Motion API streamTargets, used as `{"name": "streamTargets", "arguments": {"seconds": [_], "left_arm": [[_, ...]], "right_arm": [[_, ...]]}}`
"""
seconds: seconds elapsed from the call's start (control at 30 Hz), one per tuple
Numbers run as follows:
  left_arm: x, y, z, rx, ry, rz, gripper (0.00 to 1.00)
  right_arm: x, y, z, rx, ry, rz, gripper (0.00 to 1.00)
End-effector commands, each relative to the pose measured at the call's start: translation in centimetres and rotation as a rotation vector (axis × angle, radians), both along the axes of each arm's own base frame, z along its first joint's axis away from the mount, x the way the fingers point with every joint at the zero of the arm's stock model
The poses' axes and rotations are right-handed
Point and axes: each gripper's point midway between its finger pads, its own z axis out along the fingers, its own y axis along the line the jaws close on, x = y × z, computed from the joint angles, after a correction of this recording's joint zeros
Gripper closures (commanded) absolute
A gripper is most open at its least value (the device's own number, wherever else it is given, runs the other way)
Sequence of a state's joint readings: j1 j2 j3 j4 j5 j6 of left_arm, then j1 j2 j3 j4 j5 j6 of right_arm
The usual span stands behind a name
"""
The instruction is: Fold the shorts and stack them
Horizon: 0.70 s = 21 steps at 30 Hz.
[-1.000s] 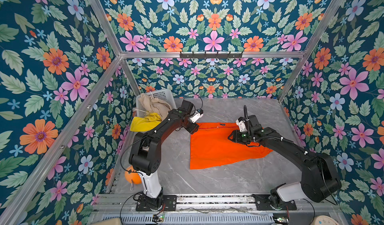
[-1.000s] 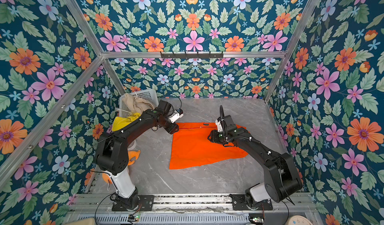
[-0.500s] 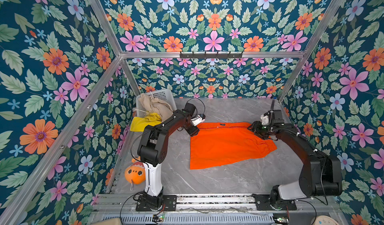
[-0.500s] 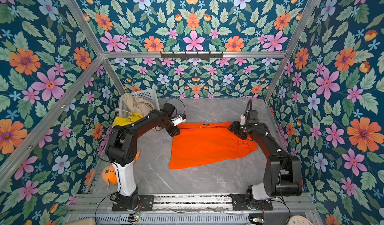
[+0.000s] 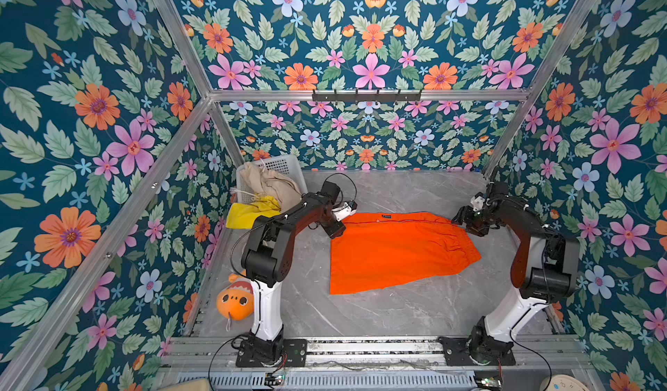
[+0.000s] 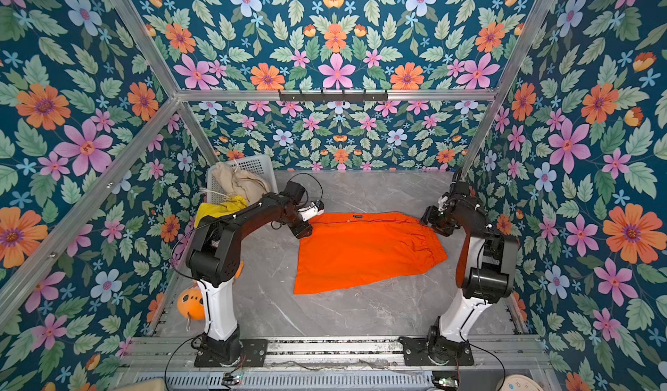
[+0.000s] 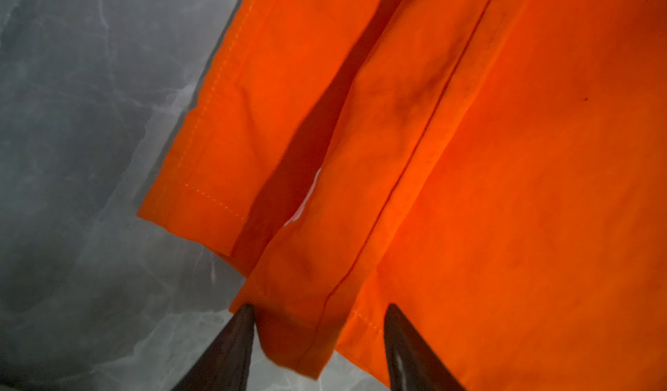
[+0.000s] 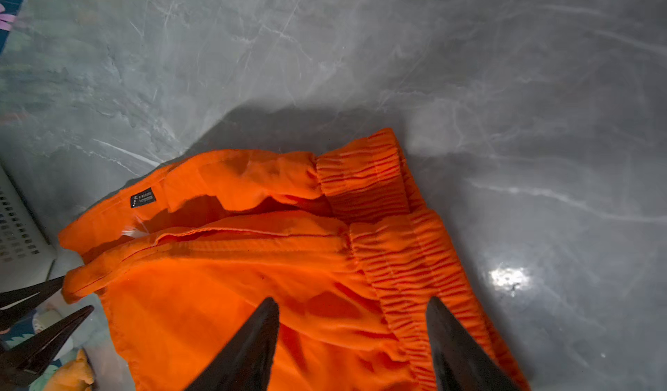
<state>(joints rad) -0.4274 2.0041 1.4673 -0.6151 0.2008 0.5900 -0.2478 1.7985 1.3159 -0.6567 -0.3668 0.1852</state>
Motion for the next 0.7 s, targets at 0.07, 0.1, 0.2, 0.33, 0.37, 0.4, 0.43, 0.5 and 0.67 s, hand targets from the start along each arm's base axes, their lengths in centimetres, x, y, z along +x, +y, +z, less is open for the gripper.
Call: {"name": "streamTargets", "arguments": {"seconds": [0.07,0.1,0.2,0.33,0.37,0.4,0.43,0.5,0.67], "left_arm": [[0.3,-0.4,0.3,-0.014,-0.031,-0.042,0.40],[0.4,-0.3,0.3,-0.011,-0.033,-0.041,0.40],[0.5,-0.2,0.1,-0.009,-0.033,-0.046,0.40],[0.5,-0.3,0.0,-0.023,-0.028,-0.045,0.40],[0.5,-0.3,-0.1,-0.024,-0.026,-0.045,0.40],[0.6,-0.4,-0.3,-0.026,-0.023,-0.042,0.40],[0.6,-0.5,-0.3,-0.029,-0.021,-0.042,0.40],[0.6,-0.5,-0.5,-0.032,-0.013,-0.041,0.41],[0.6,-0.6,-0.5,-0.038,-0.005,-0.041,0.46]], "right_arm": [[1.5,-0.3,-0.3,0.057,-0.051,0.093,0.29],[1.6,-0.3,-0.5,0.076,-0.051,0.098,0.29],[1.6,-0.4,-1.6,0.126,-0.034,0.115,0.29],[1.6,0.0,-2.7,0.201,-0.016,0.133,0.32],[1.6,0.3,-2.8,0.218,-0.018,0.141,0.32],[1.7,0.5,-2.7,0.237,-0.025,0.149,0.33],[1.7,0.7,-2.9,0.249,-0.022,0.151,0.34],[1.7,0.9,-3.1,0.261,-0.018,0.154,0.37],[1.6,0.9,-3.2,0.265,-0.010,0.152,0.56]]}}
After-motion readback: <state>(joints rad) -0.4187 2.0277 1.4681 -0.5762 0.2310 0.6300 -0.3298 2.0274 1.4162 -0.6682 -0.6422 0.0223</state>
